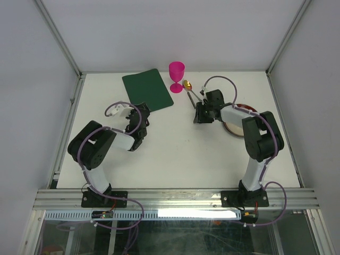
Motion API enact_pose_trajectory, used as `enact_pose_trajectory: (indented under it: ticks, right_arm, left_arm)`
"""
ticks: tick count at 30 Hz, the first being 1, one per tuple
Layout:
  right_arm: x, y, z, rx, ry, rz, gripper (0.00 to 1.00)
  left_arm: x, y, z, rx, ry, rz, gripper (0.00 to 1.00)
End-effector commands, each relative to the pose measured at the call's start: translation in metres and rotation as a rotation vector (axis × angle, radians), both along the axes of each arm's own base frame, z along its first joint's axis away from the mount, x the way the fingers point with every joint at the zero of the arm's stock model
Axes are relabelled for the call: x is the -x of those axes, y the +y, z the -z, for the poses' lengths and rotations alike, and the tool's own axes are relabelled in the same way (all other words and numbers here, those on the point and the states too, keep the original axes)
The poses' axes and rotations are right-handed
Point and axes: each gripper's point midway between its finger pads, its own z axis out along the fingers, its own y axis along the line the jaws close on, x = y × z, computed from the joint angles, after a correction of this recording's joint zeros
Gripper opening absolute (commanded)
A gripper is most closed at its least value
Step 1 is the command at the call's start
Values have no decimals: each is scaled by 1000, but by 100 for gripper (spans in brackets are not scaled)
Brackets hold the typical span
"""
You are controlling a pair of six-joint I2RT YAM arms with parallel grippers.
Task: Set the dinner table for one person
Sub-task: Move the napkin to the center of the board.
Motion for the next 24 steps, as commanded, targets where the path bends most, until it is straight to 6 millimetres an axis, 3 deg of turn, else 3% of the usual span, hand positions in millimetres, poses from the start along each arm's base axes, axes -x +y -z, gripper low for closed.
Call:
enact_pose_trajectory:
  ticks: [1,2,5,8,11,15,24]
  right_arm:
    - [-6,29,-43,-132,-96,-64,40]
    - [-6,35,-48,-143,-102,-76,41]
    - [-7,55,-66,-212,-115,-101,42]
    - [-10,75,-78,-285,-115,-85,43]
    - [-13,103,-87,-382,-95,-91,43]
    - [-25,143,-94,-446,-107,-97,43]
    - [-77,172,-73,-418,-120,-92,43]
  left_arm:
    - [10,0,-32,-17,-56,45,8]
    - [14,5,-37,-47,-55,37,20]
    - [21,20,-52,-177,2,0,43]
    - [28,35,-67,-318,80,-23,76]
    - [37,50,-86,-417,132,-28,93]
    - [49,66,-90,-440,155,-29,96]
    - [68,83,-74,-386,131,-48,98]
